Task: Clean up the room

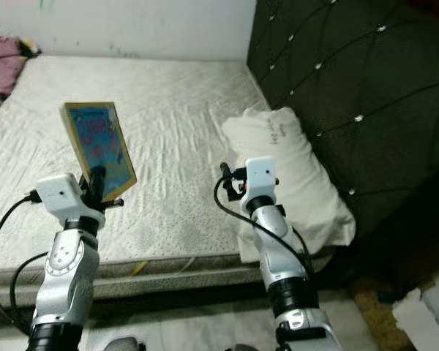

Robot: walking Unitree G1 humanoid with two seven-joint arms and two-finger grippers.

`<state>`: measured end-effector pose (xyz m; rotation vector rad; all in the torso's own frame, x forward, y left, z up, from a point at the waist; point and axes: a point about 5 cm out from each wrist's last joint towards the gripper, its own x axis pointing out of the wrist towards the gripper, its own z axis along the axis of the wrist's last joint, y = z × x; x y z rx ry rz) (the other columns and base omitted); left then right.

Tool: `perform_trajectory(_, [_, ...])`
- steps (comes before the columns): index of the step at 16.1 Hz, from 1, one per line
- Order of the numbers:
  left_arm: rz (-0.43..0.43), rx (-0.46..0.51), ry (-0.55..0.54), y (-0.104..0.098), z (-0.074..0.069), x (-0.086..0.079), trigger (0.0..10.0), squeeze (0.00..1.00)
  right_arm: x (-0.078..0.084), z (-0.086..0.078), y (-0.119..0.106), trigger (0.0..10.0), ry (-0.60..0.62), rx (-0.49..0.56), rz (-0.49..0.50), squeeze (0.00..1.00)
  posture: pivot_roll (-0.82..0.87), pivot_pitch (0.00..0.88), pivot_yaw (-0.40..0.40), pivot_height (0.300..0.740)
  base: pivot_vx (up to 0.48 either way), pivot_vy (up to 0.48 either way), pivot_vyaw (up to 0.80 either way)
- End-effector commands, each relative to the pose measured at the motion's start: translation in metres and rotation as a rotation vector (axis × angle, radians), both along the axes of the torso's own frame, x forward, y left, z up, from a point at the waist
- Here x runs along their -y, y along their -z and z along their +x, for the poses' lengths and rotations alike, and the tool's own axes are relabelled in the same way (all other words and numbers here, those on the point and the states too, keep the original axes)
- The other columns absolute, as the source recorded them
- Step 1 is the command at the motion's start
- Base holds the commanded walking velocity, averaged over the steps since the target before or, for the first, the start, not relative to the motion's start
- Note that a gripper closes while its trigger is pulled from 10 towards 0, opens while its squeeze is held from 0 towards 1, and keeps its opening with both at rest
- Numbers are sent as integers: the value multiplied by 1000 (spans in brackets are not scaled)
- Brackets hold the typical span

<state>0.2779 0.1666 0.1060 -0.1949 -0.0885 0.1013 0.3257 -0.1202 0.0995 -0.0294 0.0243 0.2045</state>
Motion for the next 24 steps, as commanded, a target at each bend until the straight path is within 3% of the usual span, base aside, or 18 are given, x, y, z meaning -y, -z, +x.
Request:
perform_trajectory(1, [19,18,8,-6,2,3,10000,0,0,3,-5,10000,-5,19,-21,0,88,0,-69,740,0,0,675])
perform_trajectory(7, [25,11,-1,-7,3,3,10000,0,0,3,-4,10000,-5,20,-31,0,89,0,-70,740,0,0,725])
perform_trajectory(18, [0,14,1,-8,5,4,10000,0,1,5,-5,10000,2,20,-34,0,85,0,-71,740,0,-416,0])
perform_trajectory(24, [15,55,28,-12,4,6,10000,0,2,5,-5,10000,3,18,-28,0,83,0,-73,740,0,-46,0])
